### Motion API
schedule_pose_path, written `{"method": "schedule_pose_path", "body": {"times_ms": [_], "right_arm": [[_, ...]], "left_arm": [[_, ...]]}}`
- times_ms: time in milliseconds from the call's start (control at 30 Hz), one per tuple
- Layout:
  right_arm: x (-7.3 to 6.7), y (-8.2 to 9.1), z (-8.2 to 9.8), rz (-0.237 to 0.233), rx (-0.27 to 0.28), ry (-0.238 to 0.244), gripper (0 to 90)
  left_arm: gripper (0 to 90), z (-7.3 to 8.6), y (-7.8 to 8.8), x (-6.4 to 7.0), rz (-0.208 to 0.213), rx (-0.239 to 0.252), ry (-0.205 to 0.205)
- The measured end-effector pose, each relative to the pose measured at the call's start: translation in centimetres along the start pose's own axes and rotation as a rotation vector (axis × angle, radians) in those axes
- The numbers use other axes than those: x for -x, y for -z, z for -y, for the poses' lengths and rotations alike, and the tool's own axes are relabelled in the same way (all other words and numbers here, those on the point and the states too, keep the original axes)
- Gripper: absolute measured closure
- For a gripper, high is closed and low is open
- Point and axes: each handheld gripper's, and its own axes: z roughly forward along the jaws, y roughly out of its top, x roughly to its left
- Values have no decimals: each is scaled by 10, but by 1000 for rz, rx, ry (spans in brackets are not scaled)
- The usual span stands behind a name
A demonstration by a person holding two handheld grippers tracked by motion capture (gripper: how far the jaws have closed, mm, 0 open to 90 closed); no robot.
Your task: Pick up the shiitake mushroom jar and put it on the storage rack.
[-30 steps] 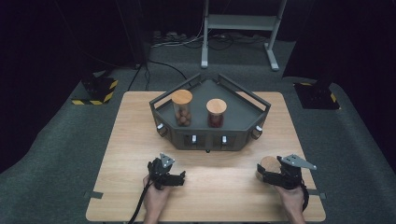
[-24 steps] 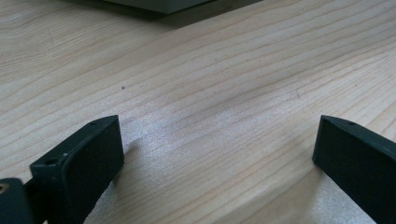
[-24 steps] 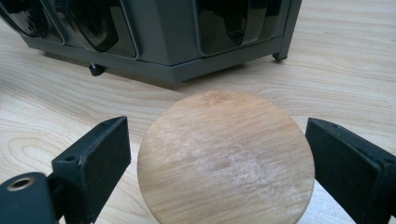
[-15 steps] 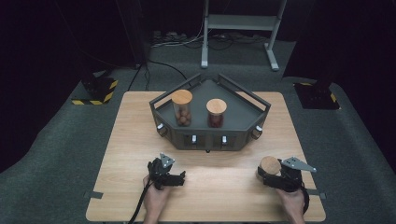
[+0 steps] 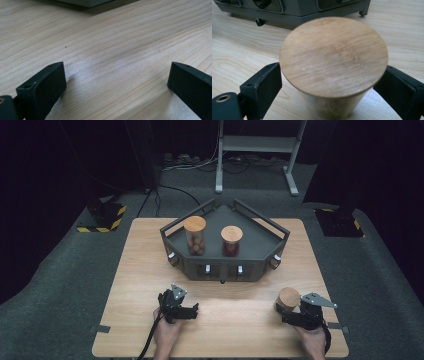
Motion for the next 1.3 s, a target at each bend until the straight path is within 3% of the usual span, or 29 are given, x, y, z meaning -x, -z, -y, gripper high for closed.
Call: {"method": "schedule_pose_path", "body": {"times_ms": [867,1300], "right_arm": [[0,-13,9,22,-34,-22,115],[0,-19,10,43,-25,-30,147]], "left_arm": [[20,0,0,0,0,0,0],[20,0,0,0,0,0,0]]}}
